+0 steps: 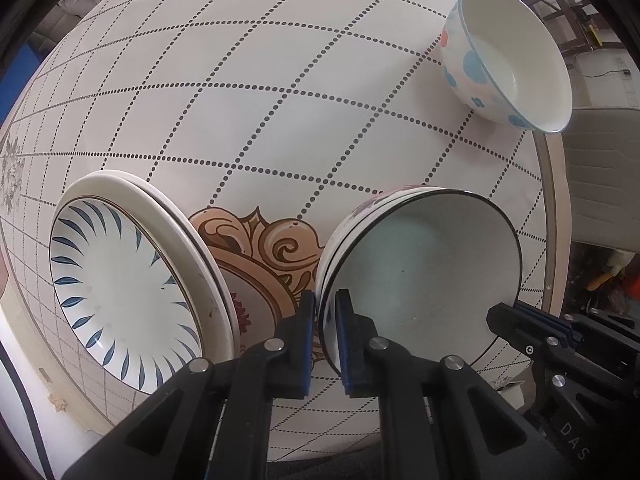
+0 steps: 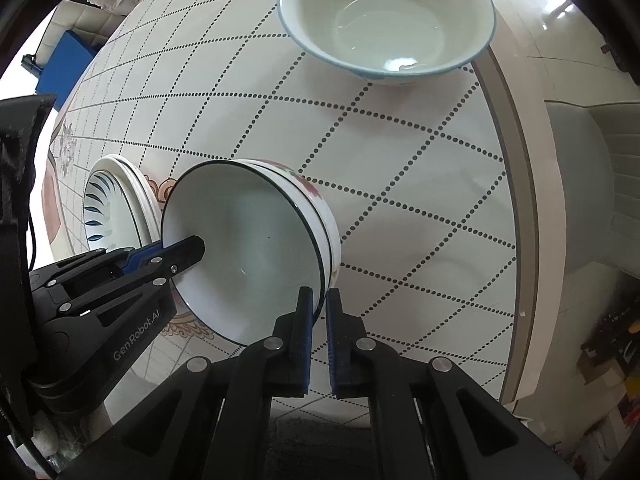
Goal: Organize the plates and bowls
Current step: 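Carry the black-rim bowl and lower it into the pink-flower bowl, then open both grippers and lift them off the nested bowls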
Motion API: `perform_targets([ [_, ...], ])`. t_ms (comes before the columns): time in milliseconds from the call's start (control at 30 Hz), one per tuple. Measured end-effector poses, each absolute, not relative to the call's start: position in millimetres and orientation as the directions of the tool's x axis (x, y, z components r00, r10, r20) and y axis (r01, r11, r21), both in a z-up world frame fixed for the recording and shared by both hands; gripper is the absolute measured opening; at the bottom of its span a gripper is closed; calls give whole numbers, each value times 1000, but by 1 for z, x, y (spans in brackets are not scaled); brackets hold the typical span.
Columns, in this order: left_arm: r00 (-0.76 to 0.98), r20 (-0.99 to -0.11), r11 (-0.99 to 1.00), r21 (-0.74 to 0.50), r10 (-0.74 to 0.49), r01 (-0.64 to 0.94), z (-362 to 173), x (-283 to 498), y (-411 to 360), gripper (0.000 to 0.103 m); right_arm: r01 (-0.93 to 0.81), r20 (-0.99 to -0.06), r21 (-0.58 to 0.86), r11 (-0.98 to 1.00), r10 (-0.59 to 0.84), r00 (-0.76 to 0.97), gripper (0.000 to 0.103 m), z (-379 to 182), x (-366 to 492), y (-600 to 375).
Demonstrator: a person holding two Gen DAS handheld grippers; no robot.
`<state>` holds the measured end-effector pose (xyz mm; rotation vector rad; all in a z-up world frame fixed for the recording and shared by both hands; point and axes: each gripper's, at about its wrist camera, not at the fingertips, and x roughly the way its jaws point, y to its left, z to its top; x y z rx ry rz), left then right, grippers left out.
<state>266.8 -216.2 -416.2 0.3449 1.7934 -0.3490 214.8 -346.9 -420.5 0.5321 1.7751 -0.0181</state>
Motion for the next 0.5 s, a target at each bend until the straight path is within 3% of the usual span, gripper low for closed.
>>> perform_targets([
  [400,-205,-978,919,-47,38,392,-399,263,-216,10,357,-921,269,895,347,-176,8,-421,214,-347],
  [500,-137,-990,919,-25,31,393,-381,260,-213,16,320,-930,266,909,330,-165,8,-418,214,-343],
])
